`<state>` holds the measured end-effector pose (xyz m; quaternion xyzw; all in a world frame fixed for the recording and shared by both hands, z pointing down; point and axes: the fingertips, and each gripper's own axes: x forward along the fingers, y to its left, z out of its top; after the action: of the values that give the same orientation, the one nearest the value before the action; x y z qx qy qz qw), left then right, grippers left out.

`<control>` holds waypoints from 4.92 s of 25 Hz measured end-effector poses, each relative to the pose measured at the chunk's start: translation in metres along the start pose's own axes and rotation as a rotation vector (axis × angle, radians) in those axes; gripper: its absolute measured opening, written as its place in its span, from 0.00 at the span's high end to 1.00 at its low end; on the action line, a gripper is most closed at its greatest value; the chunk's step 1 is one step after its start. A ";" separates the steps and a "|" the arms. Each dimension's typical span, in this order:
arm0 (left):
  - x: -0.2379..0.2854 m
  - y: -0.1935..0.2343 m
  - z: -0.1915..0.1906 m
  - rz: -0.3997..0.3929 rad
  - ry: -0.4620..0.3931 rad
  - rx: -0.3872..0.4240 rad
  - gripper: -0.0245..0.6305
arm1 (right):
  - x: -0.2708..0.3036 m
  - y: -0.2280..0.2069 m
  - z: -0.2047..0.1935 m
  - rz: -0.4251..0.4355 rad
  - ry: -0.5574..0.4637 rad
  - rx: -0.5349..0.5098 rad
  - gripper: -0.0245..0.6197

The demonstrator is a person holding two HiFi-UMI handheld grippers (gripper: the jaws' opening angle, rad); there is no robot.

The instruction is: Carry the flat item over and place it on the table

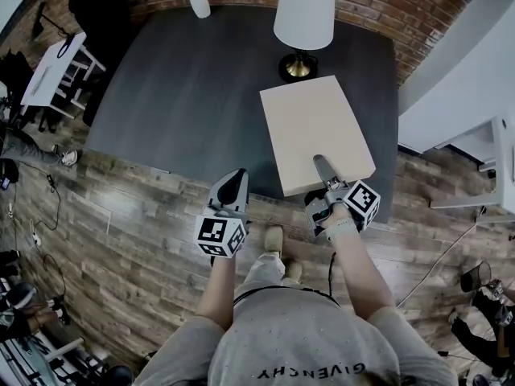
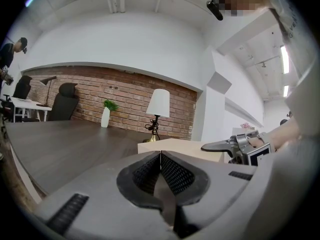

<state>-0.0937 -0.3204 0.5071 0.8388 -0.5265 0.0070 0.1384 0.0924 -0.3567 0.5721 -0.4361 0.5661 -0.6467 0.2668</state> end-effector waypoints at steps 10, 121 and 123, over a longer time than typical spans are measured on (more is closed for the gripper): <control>0.002 0.008 0.000 0.008 0.002 -0.011 0.96 | 0.013 -0.004 0.000 -0.055 0.012 0.050 0.50; -0.043 -0.058 0.039 0.013 -0.086 0.004 0.96 | -0.111 0.103 0.009 0.092 0.018 -1.373 0.97; -0.043 -0.061 0.044 0.012 -0.095 0.009 0.96 | -0.115 0.109 0.012 0.095 -0.002 -1.384 0.97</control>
<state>-0.0650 -0.2686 0.4440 0.8358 -0.5373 -0.0294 0.1094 0.1420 -0.2900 0.4368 -0.4812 0.8666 -0.1242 -0.0440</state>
